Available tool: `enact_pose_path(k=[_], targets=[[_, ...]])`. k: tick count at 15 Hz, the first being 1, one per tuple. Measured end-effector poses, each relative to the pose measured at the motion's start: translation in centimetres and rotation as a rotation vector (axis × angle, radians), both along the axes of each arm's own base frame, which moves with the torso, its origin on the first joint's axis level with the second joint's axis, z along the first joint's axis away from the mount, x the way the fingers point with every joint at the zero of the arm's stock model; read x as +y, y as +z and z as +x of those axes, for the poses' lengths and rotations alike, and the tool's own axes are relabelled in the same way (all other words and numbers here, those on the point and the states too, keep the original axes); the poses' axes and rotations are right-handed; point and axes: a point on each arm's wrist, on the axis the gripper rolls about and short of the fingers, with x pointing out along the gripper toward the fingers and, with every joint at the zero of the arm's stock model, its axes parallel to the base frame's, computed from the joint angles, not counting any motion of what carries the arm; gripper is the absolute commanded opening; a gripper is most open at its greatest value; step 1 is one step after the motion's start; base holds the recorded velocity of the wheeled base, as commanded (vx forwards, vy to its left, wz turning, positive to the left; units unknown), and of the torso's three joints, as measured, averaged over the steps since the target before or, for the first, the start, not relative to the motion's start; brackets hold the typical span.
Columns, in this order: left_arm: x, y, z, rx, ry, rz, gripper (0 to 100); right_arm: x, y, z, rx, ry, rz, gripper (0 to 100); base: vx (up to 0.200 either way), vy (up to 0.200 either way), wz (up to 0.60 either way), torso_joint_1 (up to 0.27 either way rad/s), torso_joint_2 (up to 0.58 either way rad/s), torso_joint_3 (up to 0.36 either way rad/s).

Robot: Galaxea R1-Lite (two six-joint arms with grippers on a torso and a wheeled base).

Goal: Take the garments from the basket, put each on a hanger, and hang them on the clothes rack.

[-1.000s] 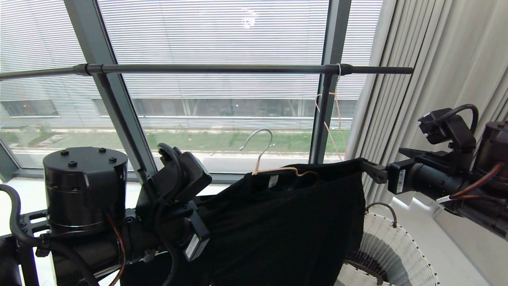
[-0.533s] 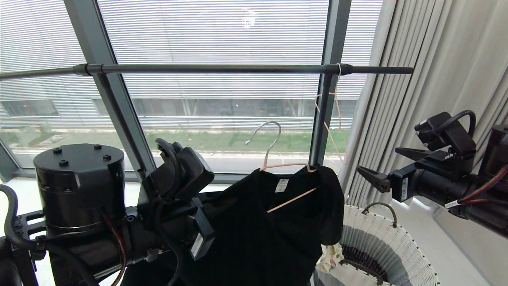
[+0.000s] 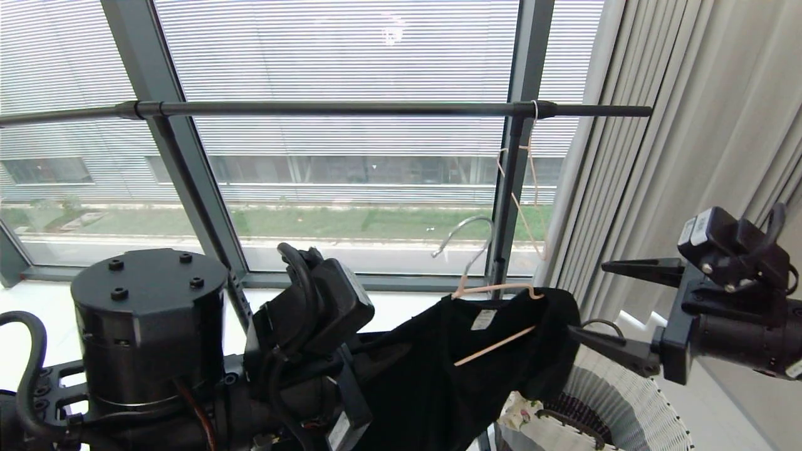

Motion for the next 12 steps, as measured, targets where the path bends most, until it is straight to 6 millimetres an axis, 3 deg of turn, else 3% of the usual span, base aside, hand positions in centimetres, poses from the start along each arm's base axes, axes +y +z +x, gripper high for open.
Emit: enact_pose_path(k=[5, 12], targets=[[-2.4, -0.6, -2.0, 0.01, -0.131, 0.018, 0, -0.9, 0.2, -2.5, -0.004, 0.273, -0.151, 100, 0.0, 0.0, 0.0, 0.0, 0.0, 0.0], [-3.9, -0.3, -3.8, -0.037, -0.234, 0.031, 0, 0.3, 0.0, -2.1, 0.033, 0.381, -0.214, 100, 0.0, 0.0, 0.0, 0.0, 0.0, 0.0]])
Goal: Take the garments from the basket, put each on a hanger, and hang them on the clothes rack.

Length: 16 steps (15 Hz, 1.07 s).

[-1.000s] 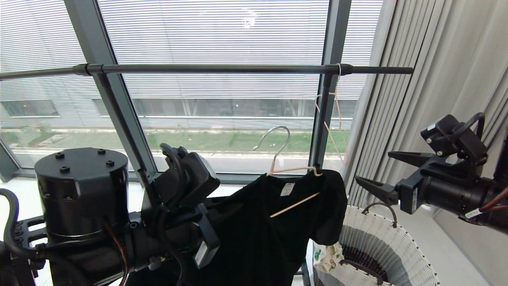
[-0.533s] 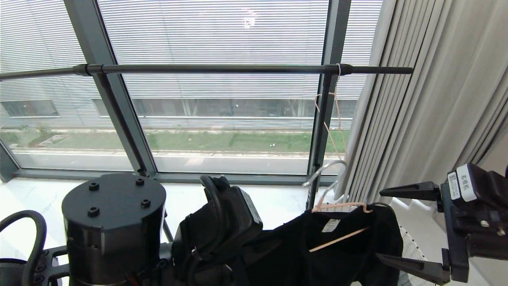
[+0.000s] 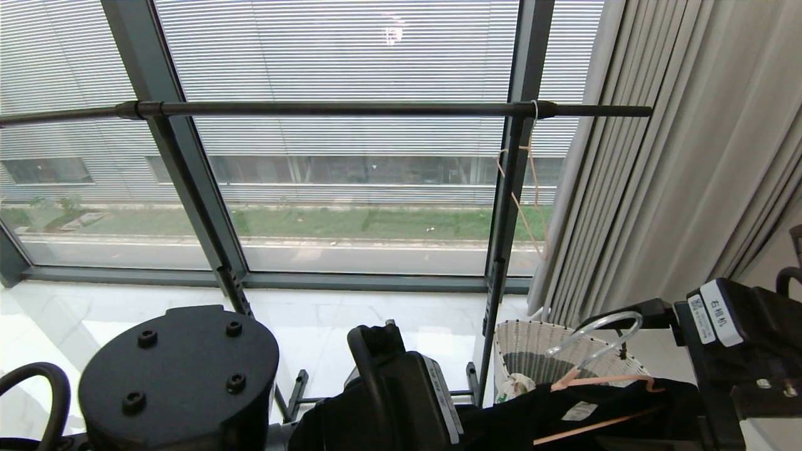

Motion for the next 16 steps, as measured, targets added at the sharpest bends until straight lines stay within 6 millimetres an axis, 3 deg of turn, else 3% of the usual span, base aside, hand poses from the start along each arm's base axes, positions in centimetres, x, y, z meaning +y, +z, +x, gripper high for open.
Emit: enact_pose_path(k=[8, 9, 16], targets=[[-0.29, 0.44, -0.17, -0.011, -0.008, -0.013, 0, 0.96, -0.76, 0.1, 0.069, 0.049, -0.063, 100, 0.0, 0.0, 0.0, 0.0, 0.0, 0.0], [-0.3, 0.45, -0.17, -0.011, -0.008, -0.013, 0, 0.97, -0.79, 0.13, 0.068, 0.048, -0.065, 0, 0.0, 0.0, 0.0, 0.0, 0.0, 0.0], [-0.37, 0.57, -0.22, -0.014, -0.008, -0.016, 0, 1.12, -0.83, 0.53, 0.033, 0.019, -0.08, 0, 0.0, 0.0, 0.0, 0.0, 0.0, 0.0]])
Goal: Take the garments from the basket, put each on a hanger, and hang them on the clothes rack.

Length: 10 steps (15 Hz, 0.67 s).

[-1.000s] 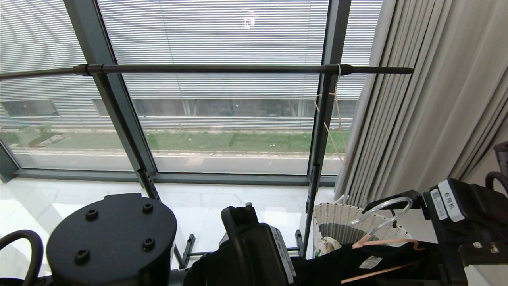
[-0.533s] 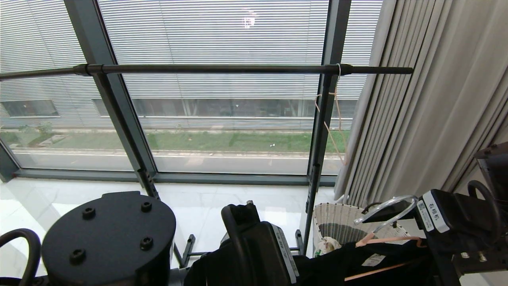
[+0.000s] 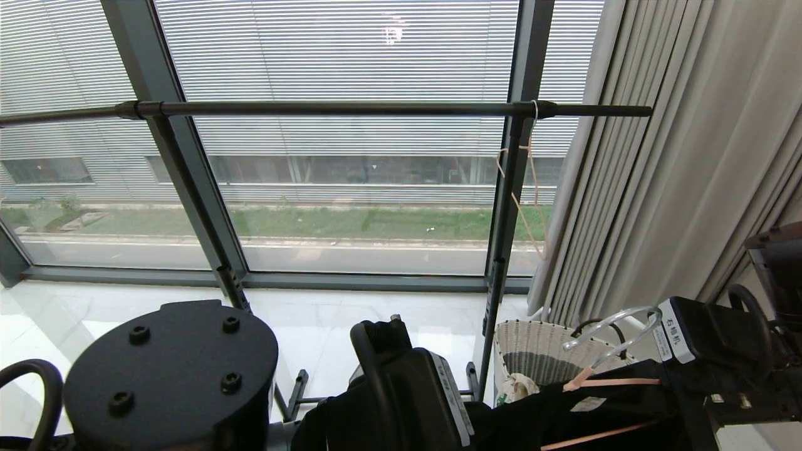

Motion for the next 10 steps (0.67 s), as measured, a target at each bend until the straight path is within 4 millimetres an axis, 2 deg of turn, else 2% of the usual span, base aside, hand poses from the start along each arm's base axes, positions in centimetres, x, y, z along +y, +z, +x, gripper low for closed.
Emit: enact_pose_path(k=[2, 3, 7, 10], targets=[[0.0, 0.0, 0.0, -0.002, 0.006, -0.002, 0, 0.1, 0.2, 0.2, -0.034, -0.004, 0.022, 0, 0.0, 0.0, 0.0, 0.0, 0.0, 0.0], [0.0, 0.1, 0.0, 0.0, 0.007, -0.005, 100, 0.1, 0.3, 0.3, -0.046, -0.003, 0.029, 0, 0.0, 0.0, 0.0, 0.0, 0.0, 0.0], [0.2, -0.3, 0.0, -0.01, 0.071, 0.017, 100, 0.2, 0.7, 0.4, -0.142, 0.055, 0.039, 0, 0.0, 0.0, 0.0, 0.0, 0.0, 0.0], [1.2, -1.9, -0.3, 0.012, 0.098, 0.072, 100, -0.1, 1.0, 0.4, -0.188, 0.068, 0.043, 0, 0.0, 0.0, 0.0, 0.0, 0.0, 0.0]])
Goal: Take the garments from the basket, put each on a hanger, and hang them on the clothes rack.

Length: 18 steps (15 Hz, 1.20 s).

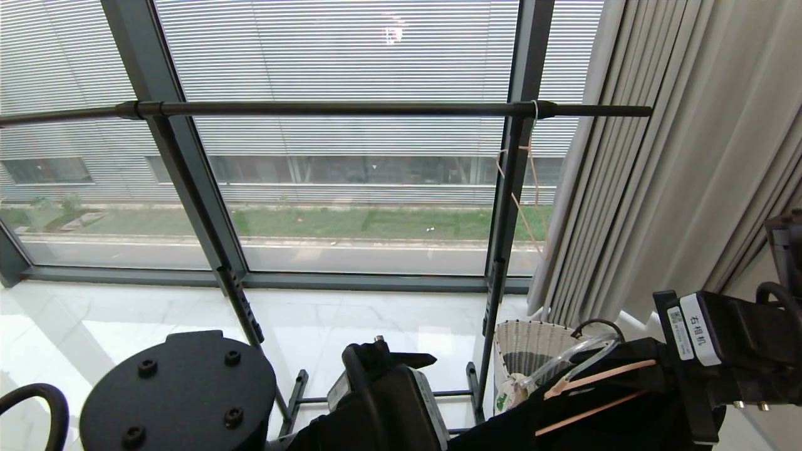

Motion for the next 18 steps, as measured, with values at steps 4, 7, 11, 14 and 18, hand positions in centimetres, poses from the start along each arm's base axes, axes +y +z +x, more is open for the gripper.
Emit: enact_pose_path(k=[4, 7, 11, 14, 18], targets=[[3.1, -1.8, -1.0, 0.031, 0.034, 0.051, 100, -1.5, 0.7, 1.4, -0.064, -0.096, 0.048, 0, 0.0, 0.0, 0.0, 0.0, 0.0, 0.0], [6.3, -3.2, -0.7, 0.058, 0.15, 0.082, 100, -2.3, 0.9, 1.6, -0.072, -0.124, 0.059, 0, 0.0, 0.0, 0.0, 0.0, 0.0, 0.0], [8.4, -4.4, 0.6, 0.09, 0.296, 0.12, 100, -2.5, 1.3, 1.4, -0.085, -0.129, 0.067, 0, 0.0, 0.0, 0.0, 0.0, 0.0, 0.0], [8.4, -4.9, 0.9, 0.109, 0.309, 0.138, 0, -2.5, 1.4, 1.3, -0.09, -0.127, 0.07, 0, 0.0, 0.0, 0.0, 0.0, 0.0, 0.0], [8.5, -5.1, 0.9, 0.115, 0.319, 0.148, 0, -2.4, 1.3, 1.0, -0.088, -0.121, 0.07, 0, 0.0, 0.0, 0.0, 0.0, 0.0, 0.0]])
